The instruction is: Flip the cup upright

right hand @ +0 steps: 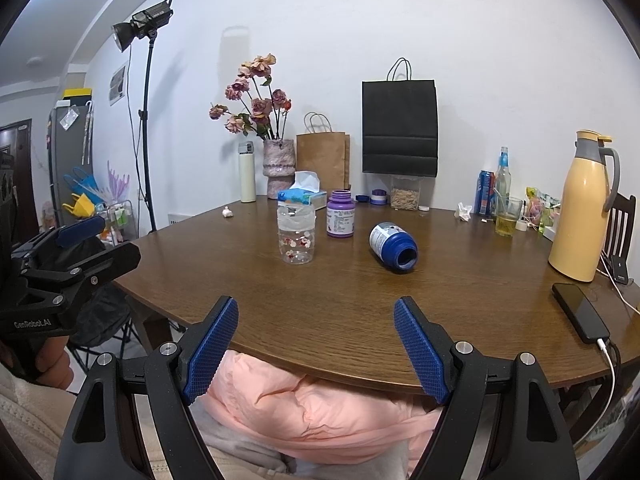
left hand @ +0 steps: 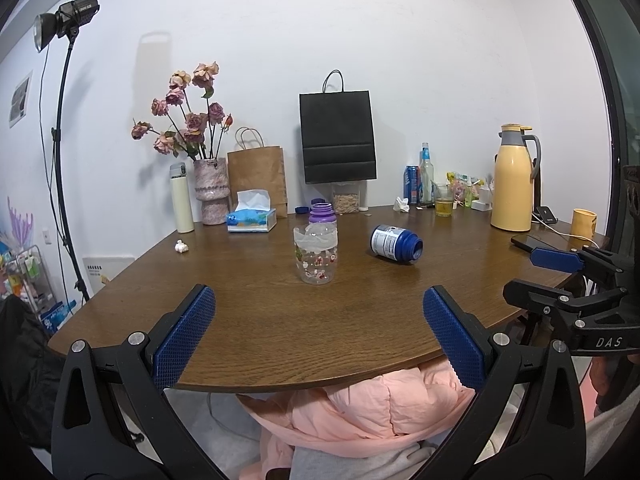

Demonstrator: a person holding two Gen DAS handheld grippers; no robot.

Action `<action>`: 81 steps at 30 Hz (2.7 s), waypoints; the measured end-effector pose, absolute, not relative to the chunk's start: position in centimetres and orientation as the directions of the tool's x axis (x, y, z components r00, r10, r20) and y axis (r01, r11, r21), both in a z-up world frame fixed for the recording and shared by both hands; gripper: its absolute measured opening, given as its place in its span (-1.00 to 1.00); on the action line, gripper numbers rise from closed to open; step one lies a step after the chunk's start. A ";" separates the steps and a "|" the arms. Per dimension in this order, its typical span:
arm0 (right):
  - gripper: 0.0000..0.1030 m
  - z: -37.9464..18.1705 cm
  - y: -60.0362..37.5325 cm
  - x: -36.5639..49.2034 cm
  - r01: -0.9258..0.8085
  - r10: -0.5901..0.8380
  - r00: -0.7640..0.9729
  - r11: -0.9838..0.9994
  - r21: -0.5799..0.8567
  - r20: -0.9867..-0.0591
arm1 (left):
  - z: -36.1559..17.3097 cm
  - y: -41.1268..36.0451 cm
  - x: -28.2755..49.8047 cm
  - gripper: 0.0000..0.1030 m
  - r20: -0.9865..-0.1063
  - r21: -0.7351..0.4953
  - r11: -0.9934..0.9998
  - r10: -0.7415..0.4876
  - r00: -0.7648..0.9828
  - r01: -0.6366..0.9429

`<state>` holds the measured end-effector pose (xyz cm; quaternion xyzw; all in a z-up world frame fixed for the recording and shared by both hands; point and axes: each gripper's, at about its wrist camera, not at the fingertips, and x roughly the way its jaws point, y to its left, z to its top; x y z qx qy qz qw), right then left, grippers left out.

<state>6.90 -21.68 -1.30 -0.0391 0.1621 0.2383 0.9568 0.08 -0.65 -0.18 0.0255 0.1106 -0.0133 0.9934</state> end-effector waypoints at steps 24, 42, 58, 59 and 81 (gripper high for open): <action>0.64 -1.1 -21.7 7.0 -0.468 0.442 0.834 0.884 0.001 -0.331 | -0.2 -0.5 0.1 1.00 -0.221 0.047 0.998 -0.023 0.975 0.034; 0.64 2.7 -19.6 19.9 -0.524 0.521 0.786 0.847 0.089 -0.332 | 2.6 1.6 14.5 1.00 -0.294 -0.033 0.998 -0.065 0.954 0.058; 0.64 2.9 -16.9 40.4 -0.526 0.503 0.650 0.839 0.140 -0.569 | 4.1 1.4 37.3 0.97 -0.670 -0.049 0.974 -0.197 0.716 0.222; 0.64 2.7 -16.9 41.0 -0.525 0.501 0.646 0.839 0.142 -0.575 | 4.2 1.2 38.7 0.97 -0.681 -0.044 0.971 -0.202 0.704 0.236; 0.64 -4.4 -18.8 42.4 -0.540 0.419 0.521 0.836 0.094 -0.744 | 1.7 -3.7 45.1 0.70 -0.809 -0.101 0.929 -0.285 0.514 0.355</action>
